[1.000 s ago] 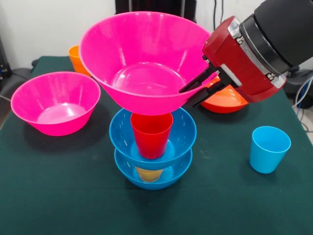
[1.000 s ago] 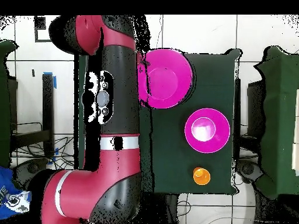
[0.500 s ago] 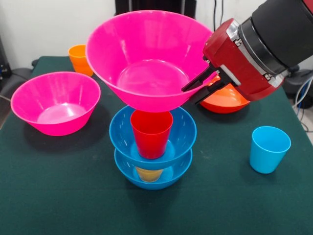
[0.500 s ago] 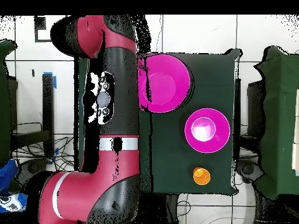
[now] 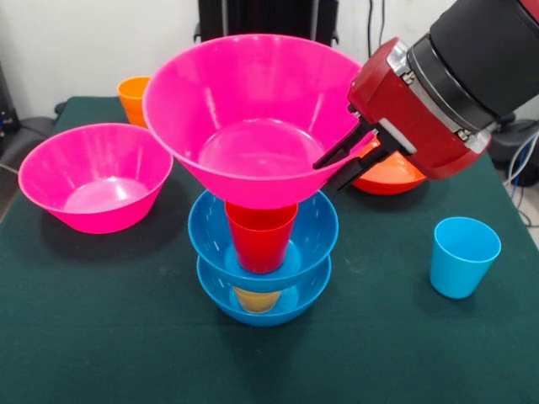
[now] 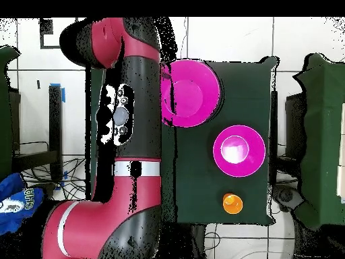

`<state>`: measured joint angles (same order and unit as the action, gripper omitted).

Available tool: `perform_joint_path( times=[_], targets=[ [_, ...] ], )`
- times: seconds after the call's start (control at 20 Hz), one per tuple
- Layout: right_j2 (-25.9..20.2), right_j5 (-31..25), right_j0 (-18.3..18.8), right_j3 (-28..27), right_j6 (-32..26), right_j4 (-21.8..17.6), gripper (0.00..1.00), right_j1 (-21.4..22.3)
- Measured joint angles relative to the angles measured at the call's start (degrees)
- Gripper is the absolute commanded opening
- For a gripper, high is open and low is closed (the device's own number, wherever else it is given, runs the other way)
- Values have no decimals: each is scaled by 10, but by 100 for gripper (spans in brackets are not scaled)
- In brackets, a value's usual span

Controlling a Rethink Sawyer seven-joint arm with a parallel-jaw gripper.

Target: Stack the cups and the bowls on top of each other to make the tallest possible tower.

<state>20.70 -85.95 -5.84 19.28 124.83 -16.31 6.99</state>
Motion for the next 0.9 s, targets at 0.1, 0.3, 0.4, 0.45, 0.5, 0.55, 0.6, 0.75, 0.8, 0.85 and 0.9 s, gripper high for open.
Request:
perform_joint_path(
  times=[0.1,0.3,0.4,0.45,0.5,0.55,0.6,0.75,0.8,0.85,0.9],
  targets=[
    [0,11,0,1,0,0,0,0],
    [0,39,0,6,0,0,0,0],
    [0,49,0,8,0,1,0,0],
    [0,52,0,9,0,2,0,0],
    [0,52,0,9,0,2,0,0],
    [0,52,0,9,0,3,0,0],
    [0,53,0,13,0,5,0,1],
    [0,53,0,24,0,11,0,4],
    [0,53,0,34,0,16,0,8],
    [0,53,0,38,0,18,0,9],
    [0,53,0,41,0,20,0,10]
  ],
)
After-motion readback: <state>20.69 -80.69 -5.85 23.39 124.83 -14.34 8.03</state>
